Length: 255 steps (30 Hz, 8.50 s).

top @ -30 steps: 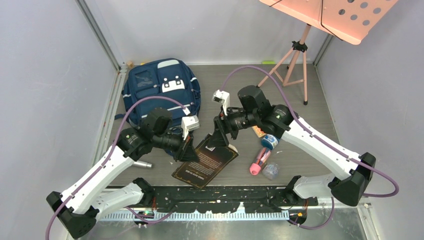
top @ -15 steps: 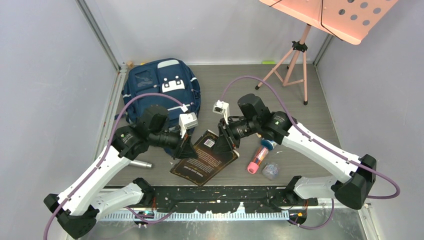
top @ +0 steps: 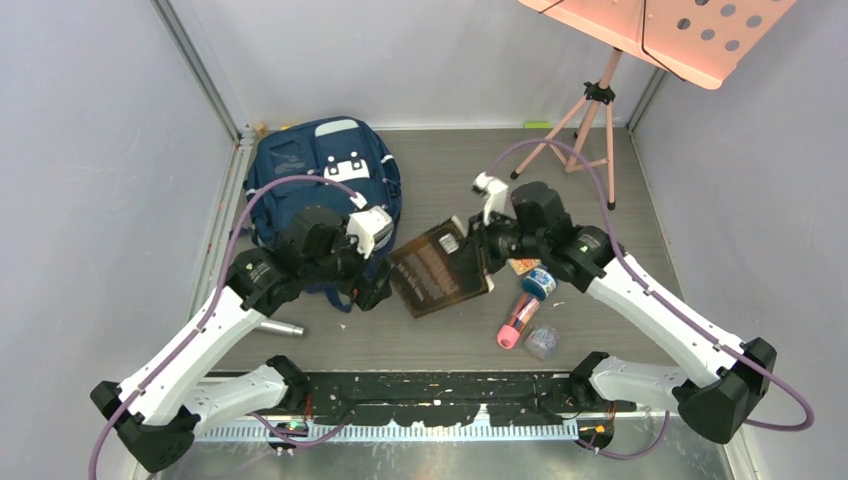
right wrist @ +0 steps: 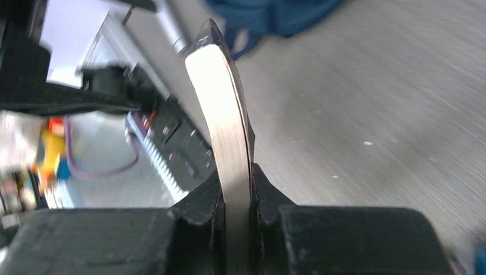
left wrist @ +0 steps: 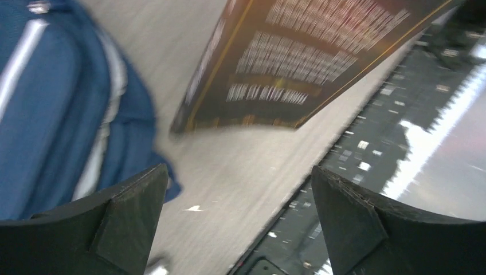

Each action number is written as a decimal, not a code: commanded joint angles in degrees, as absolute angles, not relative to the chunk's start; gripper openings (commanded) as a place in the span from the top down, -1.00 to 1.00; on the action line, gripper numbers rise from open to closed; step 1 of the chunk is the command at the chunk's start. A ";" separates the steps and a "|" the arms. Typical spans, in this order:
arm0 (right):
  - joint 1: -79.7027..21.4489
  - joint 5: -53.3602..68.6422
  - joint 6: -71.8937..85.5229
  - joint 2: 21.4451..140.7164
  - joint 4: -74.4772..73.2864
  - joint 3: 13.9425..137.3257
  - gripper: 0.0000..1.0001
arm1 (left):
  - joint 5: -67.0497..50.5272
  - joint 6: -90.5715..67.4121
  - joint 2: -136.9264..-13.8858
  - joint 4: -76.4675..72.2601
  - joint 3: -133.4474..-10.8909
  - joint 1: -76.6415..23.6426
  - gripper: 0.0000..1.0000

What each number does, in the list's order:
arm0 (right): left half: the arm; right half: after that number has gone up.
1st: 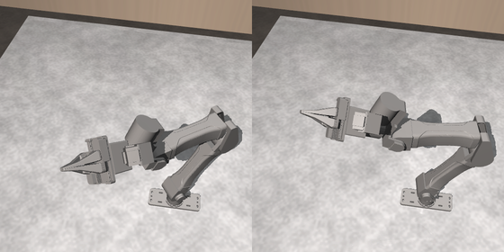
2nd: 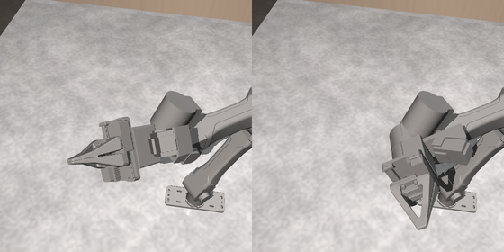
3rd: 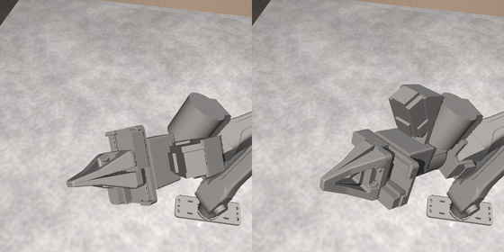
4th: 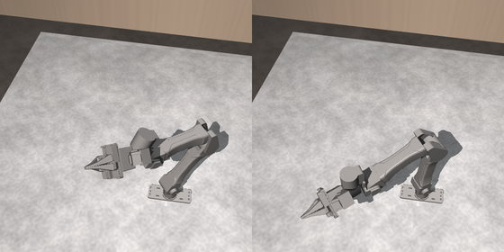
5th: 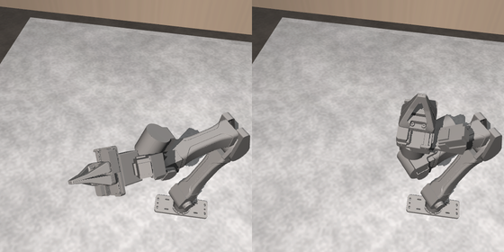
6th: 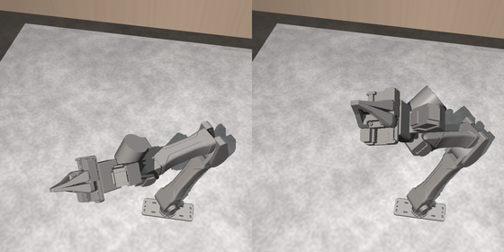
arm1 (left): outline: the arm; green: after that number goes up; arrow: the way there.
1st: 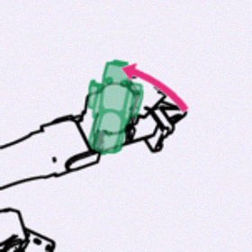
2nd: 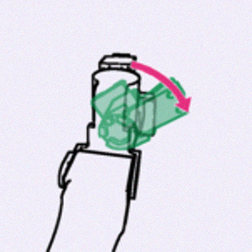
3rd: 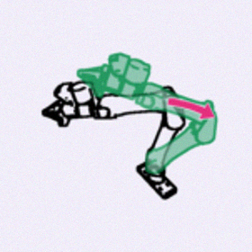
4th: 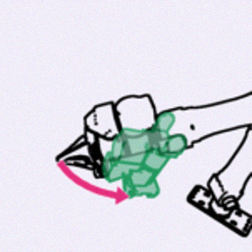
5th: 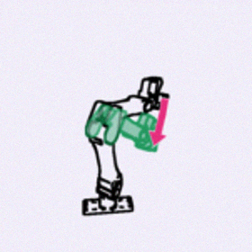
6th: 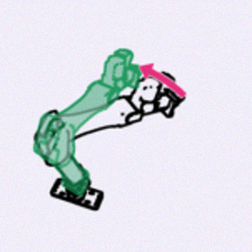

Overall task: Pack the student bag
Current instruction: Pick up the book from the center of the board, then place the book in the student bag, then adjust the student bag at the center of the board, then zip the student bag at the center of the board.

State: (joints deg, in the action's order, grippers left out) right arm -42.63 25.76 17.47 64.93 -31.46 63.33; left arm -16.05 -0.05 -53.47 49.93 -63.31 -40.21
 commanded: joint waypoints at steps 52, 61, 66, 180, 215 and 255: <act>-19.25 17.45 41.58 53.53 -22.79 49.85 0.99 | 17.66 4.35 -88.50 43.81 -96.80 -49.48 1.00; -19.33 22.56 56.73 48.07 -12.56 44.06 0.99 | 16.49 3.96 -80.35 35.50 -86.53 -49.39 1.00; -19.97 22.45 62.92 48.68 -5.08 40.68 0.99 | 14.13 4.91 -76.67 31.90 -83.27 -49.44 1.00; -41.65 -18.94 41.90 56.96 -17.03 45.31 -0.56 | 14.37 -1.62 -84.02 34.29 -88.77 -46.10 1.00; -52.19 -18.17 47.44 60.25 -10.07 45.11 -0.35 | -18.43 -25.12 -67.35 33.10 -60.03 -9.92 -0.99; -70.56 -31.19 50.05 114.43 8.77 72.47 0.11 | -22.43 -44.23 -68.04 16.11 -38.50 8.78 -0.33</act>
